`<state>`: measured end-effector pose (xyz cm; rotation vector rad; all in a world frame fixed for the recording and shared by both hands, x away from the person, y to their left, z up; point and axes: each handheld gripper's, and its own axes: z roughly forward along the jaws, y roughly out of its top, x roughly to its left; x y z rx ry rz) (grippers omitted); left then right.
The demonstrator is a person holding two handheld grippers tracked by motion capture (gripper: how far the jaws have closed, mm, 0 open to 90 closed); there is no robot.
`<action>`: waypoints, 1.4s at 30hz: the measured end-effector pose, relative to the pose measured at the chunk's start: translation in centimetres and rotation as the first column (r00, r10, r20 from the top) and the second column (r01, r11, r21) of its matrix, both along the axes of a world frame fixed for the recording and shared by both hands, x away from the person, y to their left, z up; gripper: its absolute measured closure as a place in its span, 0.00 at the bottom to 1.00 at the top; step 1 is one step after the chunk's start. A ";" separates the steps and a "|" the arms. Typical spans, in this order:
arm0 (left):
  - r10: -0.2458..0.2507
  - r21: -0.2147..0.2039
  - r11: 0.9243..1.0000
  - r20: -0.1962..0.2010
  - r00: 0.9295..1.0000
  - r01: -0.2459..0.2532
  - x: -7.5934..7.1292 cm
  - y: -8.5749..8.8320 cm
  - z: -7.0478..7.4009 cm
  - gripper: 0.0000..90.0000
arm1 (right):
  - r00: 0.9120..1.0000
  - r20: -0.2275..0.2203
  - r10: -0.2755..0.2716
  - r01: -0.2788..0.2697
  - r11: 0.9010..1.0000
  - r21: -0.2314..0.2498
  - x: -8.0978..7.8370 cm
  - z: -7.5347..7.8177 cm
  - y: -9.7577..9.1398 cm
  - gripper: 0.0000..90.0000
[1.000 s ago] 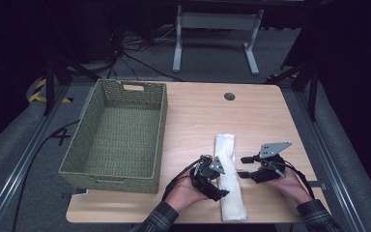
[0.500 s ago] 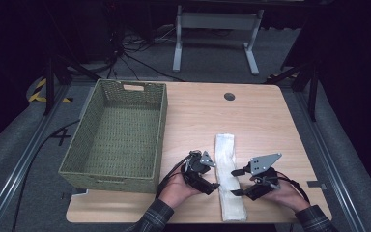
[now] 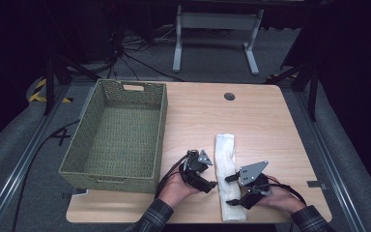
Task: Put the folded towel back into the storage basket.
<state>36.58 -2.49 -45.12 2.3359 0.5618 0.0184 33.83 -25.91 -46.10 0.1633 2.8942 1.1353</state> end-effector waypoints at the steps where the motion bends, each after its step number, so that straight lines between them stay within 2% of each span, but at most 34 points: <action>1: -0.004 -0.003 1.000 0.013 1.000 0.004 0.1 0.0 -0.1 0.26 | 1.000 0.009 0.002 -0.002 1.000 -0.003 -0.1 0.0 0.0 0.26; 3: -0.002 0.002 1.000 -0.005 1.000 0.002 0.0 0.0 -0.1 0.26 | 1.000 0.020 0.000 0.000 1.000 -0.005 -0.2 -0.1 0.1 0.26; 7: -0.005 0.005 1.000 0.002 1.000 0.005 0.0 0.0 -0.2 0.26 | 1.000 0.027 -0.012 0.012 1.000 -0.004 -0.3 -0.1 0.0 0.31; 17: -0.007 0.014 1.000 -0.009 1.000 0.007 0.1 0.0 -0.2 0.26 | 1.000 0.021 0.013 -0.013 1.000 0.021 -0.5 0.1 -0.6 0.69; 19: -0.012 0.025 1.000 -0.013 1.000 0.012 0.2 0.0 -0.1 0.26 | 1.000 0.011 0.008 -0.008 1.000 0.026 -0.5 0.1 -0.7 0.76; 23: -0.006 0.019 1.000 -0.014 1.000 0.006 0.2 0.1 -0.1 0.26 | 1.000 -0.012 0.007 -0.007 0.999 0.031 -0.5 0.1 -0.8 0.88; 27: -0.006 -0.003 1.000 -0.005 1.000 0.006 0.2 0.0 -0.1 0.26 | 0.999 -0.050 0.014 -0.012 0.999 0.044 -0.5 0.0 -0.9 0.89; 32: -0.007 -0.001 1.000 0.000 1.000 0.007 0.6 -0.3 0.3 0.26 | 0.998 -0.043 0.036 -0.034 0.999 0.034 -0.9 0.1 -0.8 0.89; 36: -0.004 -0.021 1.000 0.003 1.000 0.004 1.2 -0.7 0.9 0.26 | 0.997 -0.063 0.032 -0.030 0.999 0.037 -0.7 0.1 -0.8 0.89; 39: -0.007 -0.039 0.999 0.017 1.000 0.007 1.9 -1.2 1.5 0.26 | 0.998 -0.057 0.036 -0.034 0.999 0.034 -0.8 0.1 -0.8 0.89; 42: -0.013 -0.028 1.000 0.020 1.000 0.014 2.5 -1.5 1.9 0.25 | 0.998 -0.052 0.038 -0.037 0.999 0.032 -0.8 0.1 -0.8 0.89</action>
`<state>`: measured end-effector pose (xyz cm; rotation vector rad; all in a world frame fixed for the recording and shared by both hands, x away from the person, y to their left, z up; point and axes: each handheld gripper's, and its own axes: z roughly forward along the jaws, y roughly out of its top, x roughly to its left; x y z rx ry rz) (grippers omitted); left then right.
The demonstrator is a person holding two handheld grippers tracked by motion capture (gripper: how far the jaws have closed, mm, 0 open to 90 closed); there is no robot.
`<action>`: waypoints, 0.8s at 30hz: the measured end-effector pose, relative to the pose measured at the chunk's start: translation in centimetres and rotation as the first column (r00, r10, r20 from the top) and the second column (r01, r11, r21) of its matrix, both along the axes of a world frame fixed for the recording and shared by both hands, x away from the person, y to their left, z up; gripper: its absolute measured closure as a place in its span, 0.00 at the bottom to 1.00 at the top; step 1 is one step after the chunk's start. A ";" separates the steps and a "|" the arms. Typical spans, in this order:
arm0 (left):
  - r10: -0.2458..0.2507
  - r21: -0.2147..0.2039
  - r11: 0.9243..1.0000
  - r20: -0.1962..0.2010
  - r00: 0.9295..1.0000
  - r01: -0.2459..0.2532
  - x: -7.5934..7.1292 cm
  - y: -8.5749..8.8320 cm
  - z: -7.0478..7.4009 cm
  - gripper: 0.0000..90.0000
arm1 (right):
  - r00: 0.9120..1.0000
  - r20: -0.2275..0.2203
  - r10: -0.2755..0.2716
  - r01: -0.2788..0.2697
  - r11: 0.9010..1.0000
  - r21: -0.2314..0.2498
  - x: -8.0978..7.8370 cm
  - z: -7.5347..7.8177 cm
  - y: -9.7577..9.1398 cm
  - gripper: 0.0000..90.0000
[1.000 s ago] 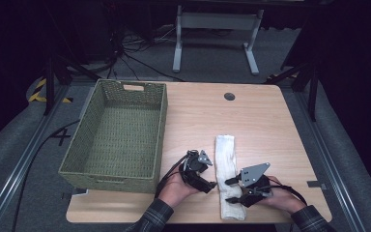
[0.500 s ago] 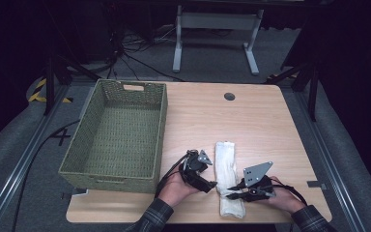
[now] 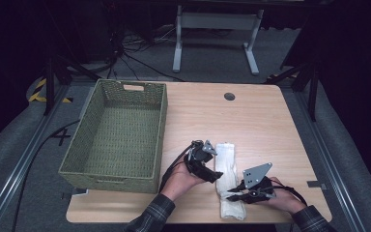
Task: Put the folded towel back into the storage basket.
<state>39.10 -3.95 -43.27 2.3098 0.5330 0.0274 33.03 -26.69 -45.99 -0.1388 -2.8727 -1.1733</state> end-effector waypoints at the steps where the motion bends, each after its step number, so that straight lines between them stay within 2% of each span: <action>1: 0.000 -0.008 1.000 0.004 1.000 0.000 0.3 -0.2 0.1 0.25 | 1.000 0.000 0.000 0.000 1.000 0.000 0.0 0.0 0.0 0.89; 7: -0.017 -0.002 1.000 0.033 0.999 0.017 2.5 -1.4 0.8 0.24 | 1.000 -0.001 0.005 -0.005 1.000 0.000 0.1 0.0 0.0 0.89; 9: -0.030 0.024 0.999 0.047 0.998 0.029 3.4 -1.9 0.9 0.24 | 1.000 -0.003 0.005 -0.005 1.000 0.001 0.1 0.0 0.0 0.88; 16: -0.070 0.072 0.995 0.066 0.995 0.065 6.0 -3.7 0.7 0.24 | 1.000 -0.013 0.003 -0.003 1.000 0.003 0.1 0.0 -0.1 0.88; 21: -0.101 0.103 0.990 0.051 0.994 0.096 7.8 -5.1 -0.4 0.24 | 1.000 -0.010 0.004 -0.004 1.000 0.002 0.1 0.0 -0.1 0.88; 24: -0.119 0.118 0.986 0.020 0.993 0.115 8.6 -5.7 -1.3 0.24 | 1.000 -0.009 0.014 -0.014 1.000 0.000 0.1 0.0 0.0 0.88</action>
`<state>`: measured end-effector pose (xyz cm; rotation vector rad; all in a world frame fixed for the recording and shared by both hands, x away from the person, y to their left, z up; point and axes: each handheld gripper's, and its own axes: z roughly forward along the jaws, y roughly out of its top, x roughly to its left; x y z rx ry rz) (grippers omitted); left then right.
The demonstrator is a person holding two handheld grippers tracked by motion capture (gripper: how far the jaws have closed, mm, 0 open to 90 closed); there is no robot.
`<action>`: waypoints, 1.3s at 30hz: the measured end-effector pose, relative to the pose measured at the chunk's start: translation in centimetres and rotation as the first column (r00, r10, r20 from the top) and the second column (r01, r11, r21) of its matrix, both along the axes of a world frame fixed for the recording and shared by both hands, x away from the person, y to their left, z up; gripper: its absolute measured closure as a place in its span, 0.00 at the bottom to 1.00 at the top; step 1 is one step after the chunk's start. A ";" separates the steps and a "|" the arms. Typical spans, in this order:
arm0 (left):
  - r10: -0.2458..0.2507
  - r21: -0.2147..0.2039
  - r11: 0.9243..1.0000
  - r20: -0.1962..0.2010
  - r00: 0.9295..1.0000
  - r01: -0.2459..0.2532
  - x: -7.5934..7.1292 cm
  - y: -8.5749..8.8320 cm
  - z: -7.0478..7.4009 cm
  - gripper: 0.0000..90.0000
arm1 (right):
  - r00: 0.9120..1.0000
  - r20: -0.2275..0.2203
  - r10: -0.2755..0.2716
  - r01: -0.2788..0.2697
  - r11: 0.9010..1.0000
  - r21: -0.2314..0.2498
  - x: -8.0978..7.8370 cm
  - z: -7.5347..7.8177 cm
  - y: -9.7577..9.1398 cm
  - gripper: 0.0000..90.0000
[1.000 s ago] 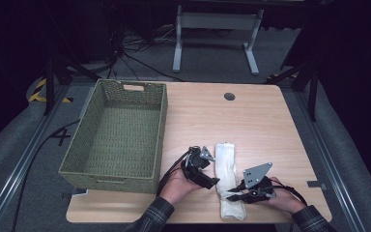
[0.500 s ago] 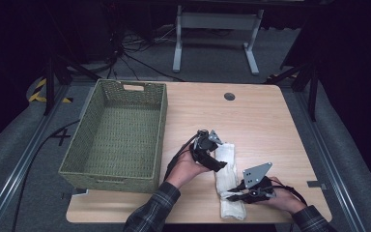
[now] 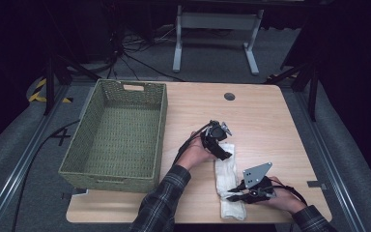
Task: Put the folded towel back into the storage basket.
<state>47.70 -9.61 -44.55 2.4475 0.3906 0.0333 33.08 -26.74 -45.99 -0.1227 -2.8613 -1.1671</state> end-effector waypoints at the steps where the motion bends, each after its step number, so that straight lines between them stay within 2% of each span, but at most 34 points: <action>1: -0.011 0.018 1.000 0.004 1.000 0.010 0.3 -0.2 -0.3 0.24 | 1.000 -0.005 0.005 -0.005 1.000 0.001 -0.1 0.0 0.0 0.88; 6: -0.036 0.017 0.999 -0.013 0.999 0.036 0.3 -0.3 -0.8 0.24 | 1.000 -0.006 0.019 -0.019 1.000 -0.002 -0.2 0.0 0.0 0.88; 9: -0.057 0.027 0.998 0.011 0.998 0.057 0.0 -0.4 -0.7 0.27 | 1.000 -0.012 0.019 -0.019 1.000 -0.001 -0.1 0.0 0.0 0.88; 16: -0.098 0.012 0.995 0.006 0.995 0.098 -0.6 0.0 -0.5 0.53 | 1.000 -0.011 0.019 -0.020 1.000 -0.001 -0.1 0.0 0.0 0.88; 19: -0.113 -0.002 0.994 0.004 0.994 0.113 -0.8 0.2 -0.6 0.67 | 1.000 -0.009 0.021 -0.021 1.000 -0.002 -0.1 0.0 0.0 0.89; 22: -0.132 -0.013 0.991 -0.012 0.991 0.132 -1.1 0.2 -0.6 0.81 | 1.000 -0.012 0.022 -0.022 1.000 -0.002 -0.1 0.0 0.0 0.89; 24: -0.134 -0.016 0.991 -0.017 0.991 0.134 -1.2 0.3 -0.6 0.86 | 1.000 -0.024 0.019 -0.019 1.000 0.000 0.0 0.0 0.0 0.89; 32: -0.120 0.001 0.993 -0.004 0.993 0.120 -1.3 0.4 -0.2 0.91 | 1.000 -0.029 0.007 -0.007 1.000 0.009 0.3 0.3 0.0 0.89; 35: -0.097 -0.019 0.995 0.004 0.995 0.098 -1.5 0.9 0.7 0.91 | 0.999 -0.032 0.004 -0.004 1.000 0.007 0.5 0.6 0.2 0.89; 39: -0.093 -0.018 0.995 0.019 0.995 0.094 -1.8 1.2 1.8 0.91 | 0.999 -0.033 0.006 -0.005 1.000 0.028 0.7 1.4 0.5 0.89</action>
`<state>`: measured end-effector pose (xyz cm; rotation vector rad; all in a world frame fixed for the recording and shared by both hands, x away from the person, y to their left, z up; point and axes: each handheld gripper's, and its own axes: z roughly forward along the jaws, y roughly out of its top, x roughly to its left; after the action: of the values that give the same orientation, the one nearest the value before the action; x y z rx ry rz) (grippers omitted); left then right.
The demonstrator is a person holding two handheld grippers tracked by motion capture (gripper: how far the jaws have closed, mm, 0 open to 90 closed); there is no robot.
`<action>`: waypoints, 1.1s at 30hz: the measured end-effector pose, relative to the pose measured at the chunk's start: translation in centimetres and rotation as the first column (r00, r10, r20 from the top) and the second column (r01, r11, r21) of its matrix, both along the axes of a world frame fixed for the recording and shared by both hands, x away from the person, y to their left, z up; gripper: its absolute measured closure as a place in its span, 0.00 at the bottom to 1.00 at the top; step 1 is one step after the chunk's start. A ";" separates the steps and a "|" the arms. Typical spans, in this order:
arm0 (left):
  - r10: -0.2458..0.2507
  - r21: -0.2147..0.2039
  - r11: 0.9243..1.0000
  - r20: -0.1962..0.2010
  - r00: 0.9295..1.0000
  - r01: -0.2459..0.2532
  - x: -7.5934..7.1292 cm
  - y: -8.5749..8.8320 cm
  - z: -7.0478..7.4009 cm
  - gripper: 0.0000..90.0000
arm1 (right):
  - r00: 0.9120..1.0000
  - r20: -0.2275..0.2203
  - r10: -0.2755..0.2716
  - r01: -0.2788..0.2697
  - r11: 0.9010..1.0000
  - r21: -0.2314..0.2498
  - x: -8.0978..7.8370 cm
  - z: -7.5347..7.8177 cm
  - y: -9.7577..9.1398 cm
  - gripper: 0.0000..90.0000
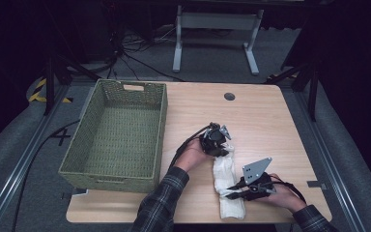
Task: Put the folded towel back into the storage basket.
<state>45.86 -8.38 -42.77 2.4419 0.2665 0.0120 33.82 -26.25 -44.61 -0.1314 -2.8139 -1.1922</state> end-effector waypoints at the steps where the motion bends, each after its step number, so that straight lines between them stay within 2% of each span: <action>1: 0.001 0.002 1.000 0.008 1.000 -0.001 -0.1 0.1 0.3 0.91 | 1.000 0.005 0.000 0.000 1.000 0.000 0.1 0.2 0.0 0.89; 6: 0.018 0.002 1.000 0.022 1.000 -0.018 -0.6 0.7 2.2 0.91 | 1.000 0.002 -0.004 0.004 0.999 0.043 0.5 1.7 0.4 0.89; 10: 0.026 0.005 1.000 0.046 0.999 -0.026 -1.1 0.9 3.9 0.91 | 1.000 0.017 -0.008 0.007 0.999 0.051 0.8 2.8 0.6 0.89; 12: 0.025 -0.001 1.000 0.047 0.999 -0.025 -1.1 1.0 4.3 0.91 | 1.000 0.020 -0.006 0.005 0.998 0.056 0.9 3.2 0.7 0.89; 13: 0.038 -0.013 0.999 0.044 0.998 -0.038 -1.3 1.2 5.2 0.91 | 1.000 0.019 -0.003 0.002 0.998 0.059 1.0 3.4 0.8 0.89; 15: 0.056 0.004 0.998 0.059 0.997 -0.057 -1.5 1.3 6.2 0.91 | 0.999 0.036 -0.004 0.002 0.998 0.066 1.2 4.3 0.9 0.89; 17: 0.054 -0.007 0.999 0.056 0.997 -0.054 -1.5 1.5 7.2 0.91 | 0.999 0.044 -0.006 0.003 0.997 0.077 1.5 5.0 0.9 0.89; 21: 0.053 0.015 0.998 0.077 0.996 -0.054 -1.5 1.8 8.7 0.91 | 0.998 0.056 -0.012 0.007 0.996 0.083 2.1 6.5 1.1 0.89; 25: 0.046 0.003 0.999 0.078 0.996 -0.047 -1.3 2.8 10.1 0.91 | 0.998 0.068 -0.016 0.010 0.995 0.094 2.8 7.9 1.6 0.89; 33: 0.064 -0.011 0.998 0.089 0.994 -0.063 -1.1 5.0 12.3 0.91 | 0.996 0.089 -0.019 0.010 0.995 0.104 4.2 10.2 3.0 0.89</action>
<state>44.75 -3.40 -30.45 2.4166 0.3037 0.1469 37.98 -23.21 -34.38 -0.0933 -2.8234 -1.3773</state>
